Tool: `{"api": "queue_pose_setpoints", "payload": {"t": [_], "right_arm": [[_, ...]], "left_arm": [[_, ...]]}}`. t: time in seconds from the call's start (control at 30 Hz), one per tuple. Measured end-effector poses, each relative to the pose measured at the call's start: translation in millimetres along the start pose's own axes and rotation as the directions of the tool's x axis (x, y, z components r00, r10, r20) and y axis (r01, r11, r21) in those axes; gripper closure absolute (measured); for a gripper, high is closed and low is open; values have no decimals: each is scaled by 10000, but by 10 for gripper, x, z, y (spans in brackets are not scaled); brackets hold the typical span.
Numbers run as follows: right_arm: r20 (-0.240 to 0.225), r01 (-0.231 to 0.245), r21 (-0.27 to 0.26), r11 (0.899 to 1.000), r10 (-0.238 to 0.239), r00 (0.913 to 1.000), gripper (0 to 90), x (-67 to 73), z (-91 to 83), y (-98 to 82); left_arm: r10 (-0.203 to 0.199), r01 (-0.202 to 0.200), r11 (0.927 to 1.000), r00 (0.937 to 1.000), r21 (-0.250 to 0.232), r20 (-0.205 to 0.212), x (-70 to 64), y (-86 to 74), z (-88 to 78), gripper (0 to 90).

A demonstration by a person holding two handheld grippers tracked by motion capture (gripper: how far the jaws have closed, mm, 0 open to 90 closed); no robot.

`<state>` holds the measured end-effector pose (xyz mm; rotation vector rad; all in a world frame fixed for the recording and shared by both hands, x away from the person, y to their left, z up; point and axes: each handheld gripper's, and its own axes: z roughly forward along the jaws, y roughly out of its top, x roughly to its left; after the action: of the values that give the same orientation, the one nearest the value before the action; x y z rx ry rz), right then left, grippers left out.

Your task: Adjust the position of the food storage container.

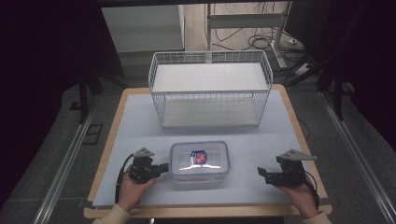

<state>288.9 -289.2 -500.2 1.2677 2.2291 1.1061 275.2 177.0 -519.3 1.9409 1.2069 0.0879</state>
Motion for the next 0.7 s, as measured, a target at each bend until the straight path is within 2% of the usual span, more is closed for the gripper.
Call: {"api": "queue_pose_setpoints", "payload": {"t": [0.3, 0.4, 0.57, 0.6, 0.7], "right_arm": [[-35, 44, 127, 9999, -44, 10000, 110, 12, 4, 1], [-20, 51, 88, 9999, -51, 10000, 110, 13, -5, 2], [-76, 116, 80, 9999, -116, 9999, 109, 16, -8, 5], [-113, 174, 67, 9998, -174, 9998, 109, 23, -14, 9], [-258, 342, -87, 9994, -344, 9991, 107, 44, -29, 20]], "left_arm": [[157, -161, 9997, 9995, 174, 257, -84, 137, 160, 900], [194, -196, 9998, 9996, 99, 197, -100, 150, 183, 900], [-49, 51, 9998, 9999, -179, 149, -51, 144, 140, 900], [-207, 212, 9991, 9997, -380, 154, -11, 139, 80, 900], [-291, 302, 9977, 9994, -613, 185, 37, 119, -22, 900]]}}
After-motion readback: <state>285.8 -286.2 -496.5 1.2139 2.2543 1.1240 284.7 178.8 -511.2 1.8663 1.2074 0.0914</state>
